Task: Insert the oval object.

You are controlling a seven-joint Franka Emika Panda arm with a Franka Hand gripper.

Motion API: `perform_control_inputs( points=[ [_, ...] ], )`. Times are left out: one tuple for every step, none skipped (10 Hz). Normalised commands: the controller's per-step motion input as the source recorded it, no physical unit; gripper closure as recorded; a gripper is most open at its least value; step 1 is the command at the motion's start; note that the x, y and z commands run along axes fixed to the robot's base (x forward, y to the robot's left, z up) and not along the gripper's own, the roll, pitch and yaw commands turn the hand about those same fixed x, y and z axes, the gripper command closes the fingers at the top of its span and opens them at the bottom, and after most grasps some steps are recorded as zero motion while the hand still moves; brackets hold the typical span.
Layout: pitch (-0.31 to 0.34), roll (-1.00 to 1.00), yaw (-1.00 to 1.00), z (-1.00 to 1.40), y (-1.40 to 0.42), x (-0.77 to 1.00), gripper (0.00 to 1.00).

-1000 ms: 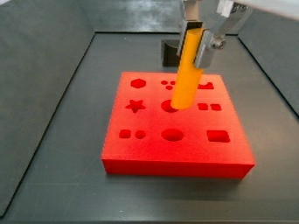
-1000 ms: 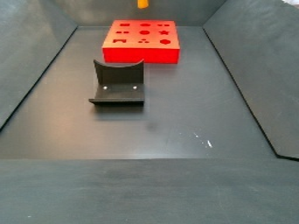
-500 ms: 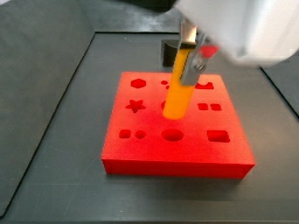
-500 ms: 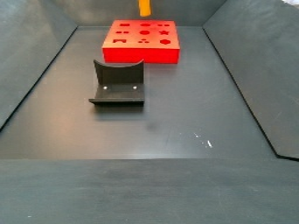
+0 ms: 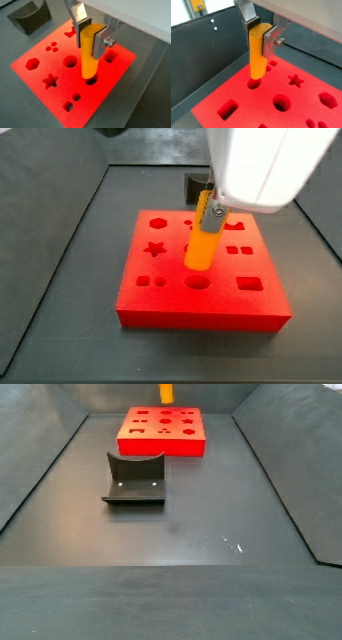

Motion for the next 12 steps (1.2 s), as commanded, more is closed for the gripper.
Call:
perform_control_inputs(
  points=[
    [-0.261, 0.05, -0.03, -0.19, 0.0, 0.0, 1.0],
    [-0.264, 0.1, 0.0, -0.12, 0.0, 0.0, 1.0],
    [-0.236, 0.17, 0.0, 0.0, -0.11, 0.0, 1.0],
    [-0.22, 0.24, 0.0, 0.07, -0.3, 0.0, 1.0],
    [-0.227, 0.26, 0.0, 0.0, -0.31, 0.0, 1.0],
    [-0.14, 0.21, 0.0, 0.0, -0.21, 0.0, 1.0],
    [-0.184, 0.18, 0.0, -0.11, -0.16, 0.0, 1.0],
    [-0.199, 0.1, 0.0, -0.07, -0.12, 0.03, 1.0],
    [0.0, 0.06, -0.15, -0.11, 0.0, 0.0, 1.0],
    [0.033, 0.0, -0.22, -0.32, 0.17, 0.11, 1.0],
    [0.021, -0.05, -0.22, -0.33, 0.25, 0.01, 1.0],
    [0.02, -0.12, -0.18, -0.38, 0.22, 0.02, 1.0]
  ],
)
